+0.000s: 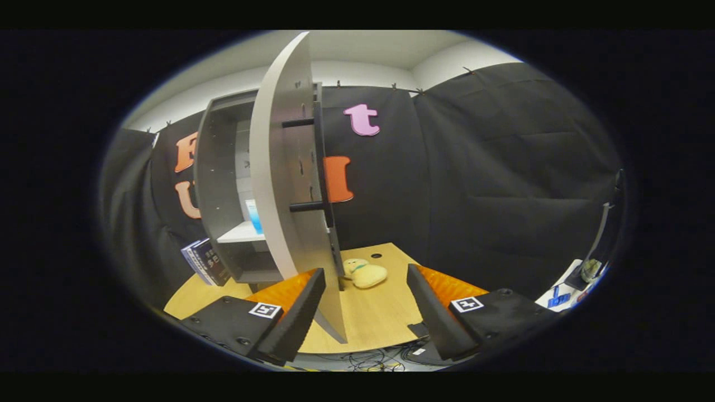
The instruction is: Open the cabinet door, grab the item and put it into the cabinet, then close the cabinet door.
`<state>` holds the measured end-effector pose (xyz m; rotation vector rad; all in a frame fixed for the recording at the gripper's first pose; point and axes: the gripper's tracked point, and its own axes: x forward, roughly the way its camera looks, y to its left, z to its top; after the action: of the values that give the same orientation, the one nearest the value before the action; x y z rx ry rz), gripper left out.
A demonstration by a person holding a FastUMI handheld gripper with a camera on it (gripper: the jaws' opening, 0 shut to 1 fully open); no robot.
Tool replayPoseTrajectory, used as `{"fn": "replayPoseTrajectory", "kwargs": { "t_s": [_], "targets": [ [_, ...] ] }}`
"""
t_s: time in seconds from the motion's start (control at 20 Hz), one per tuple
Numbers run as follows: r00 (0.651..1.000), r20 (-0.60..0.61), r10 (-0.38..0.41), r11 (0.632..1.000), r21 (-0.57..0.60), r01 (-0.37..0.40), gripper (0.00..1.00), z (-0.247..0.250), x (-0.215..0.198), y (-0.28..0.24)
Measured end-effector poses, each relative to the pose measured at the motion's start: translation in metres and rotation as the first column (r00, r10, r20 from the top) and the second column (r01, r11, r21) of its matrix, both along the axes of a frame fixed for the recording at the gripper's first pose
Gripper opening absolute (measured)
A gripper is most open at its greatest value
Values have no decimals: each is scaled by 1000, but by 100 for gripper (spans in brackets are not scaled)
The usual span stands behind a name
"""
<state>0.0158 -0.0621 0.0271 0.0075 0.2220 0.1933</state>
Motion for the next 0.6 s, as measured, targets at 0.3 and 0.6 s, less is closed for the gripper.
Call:
{"fn": "replayPoseTrajectory", "kwargs": {
  "t_s": [0.3, 0.6],
  "targets": [
    [996, -20, 85, 996, 10, -84, 95, -6, -8, 47],
    [984, -26, 174, 985, 7, -174, 95, -12, -10, 102]
  ]
}}
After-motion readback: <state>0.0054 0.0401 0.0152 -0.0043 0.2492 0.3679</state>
